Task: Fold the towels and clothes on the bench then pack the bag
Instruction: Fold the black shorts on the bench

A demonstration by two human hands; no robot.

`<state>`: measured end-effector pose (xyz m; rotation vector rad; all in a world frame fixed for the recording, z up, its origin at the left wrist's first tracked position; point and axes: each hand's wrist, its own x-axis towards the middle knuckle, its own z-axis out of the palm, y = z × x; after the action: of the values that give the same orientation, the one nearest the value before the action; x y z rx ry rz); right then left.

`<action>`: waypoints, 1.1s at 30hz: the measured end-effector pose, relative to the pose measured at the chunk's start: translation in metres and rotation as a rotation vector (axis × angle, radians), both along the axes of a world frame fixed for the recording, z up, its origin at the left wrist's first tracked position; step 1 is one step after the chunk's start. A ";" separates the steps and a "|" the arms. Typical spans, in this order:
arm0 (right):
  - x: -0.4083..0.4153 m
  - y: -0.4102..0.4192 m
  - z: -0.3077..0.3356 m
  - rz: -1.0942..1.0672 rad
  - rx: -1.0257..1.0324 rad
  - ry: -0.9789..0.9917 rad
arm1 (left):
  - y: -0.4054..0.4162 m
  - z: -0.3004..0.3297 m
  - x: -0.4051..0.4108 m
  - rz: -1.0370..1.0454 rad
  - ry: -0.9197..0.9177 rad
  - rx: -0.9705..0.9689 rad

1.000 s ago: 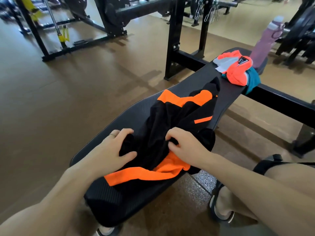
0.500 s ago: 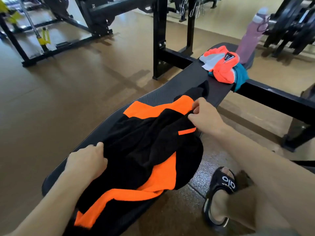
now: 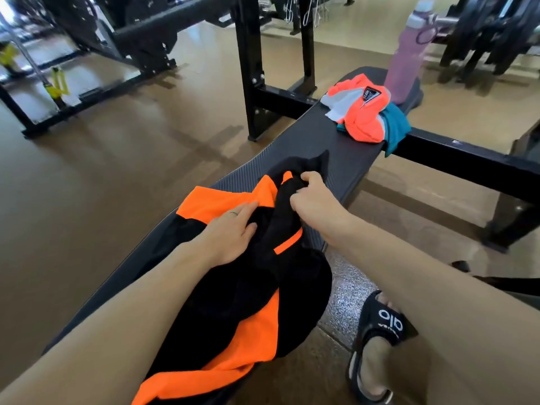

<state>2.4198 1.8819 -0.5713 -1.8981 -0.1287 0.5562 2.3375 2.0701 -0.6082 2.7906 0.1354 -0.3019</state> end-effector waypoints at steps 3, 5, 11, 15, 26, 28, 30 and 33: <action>0.007 -0.004 0.003 -0.112 0.210 0.321 | 0.007 -0.004 0.000 0.024 0.053 0.130; 0.009 -0.006 0.004 -0.191 0.382 0.496 | 0.014 -0.004 -0.005 0.081 0.072 0.174; -0.004 0.014 -0.014 0.101 0.290 0.548 | 0.029 0.008 -0.023 0.336 0.255 0.221; -0.012 0.036 -0.024 0.184 0.065 0.385 | 0.039 0.010 -0.031 0.353 0.373 0.290; -0.027 0.036 -0.018 0.158 0.141 0.457 | 0.010 0.012 -0.055 0.489 0.432 0.264; -0.031 0.038 -0.015 0.151 0.249 0.562 | -0.001 0.013 -0.056 0.467 0.432 0.268; -0.030 0.036 -0.014 0.106 0.199 0.548 | -0.005 0.014 -0.056 0.465 0.420 0.267; -0.017 0.024 -0.006 0.005 -0.026 0.247 | -0.001 0.015 -0.058 0.469 0.367 0.282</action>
<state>2.4032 1.9054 -0.5776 -1.8379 0.0343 0.7933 2.2799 2.0691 -0.5931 2.8236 0.9667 -0.7136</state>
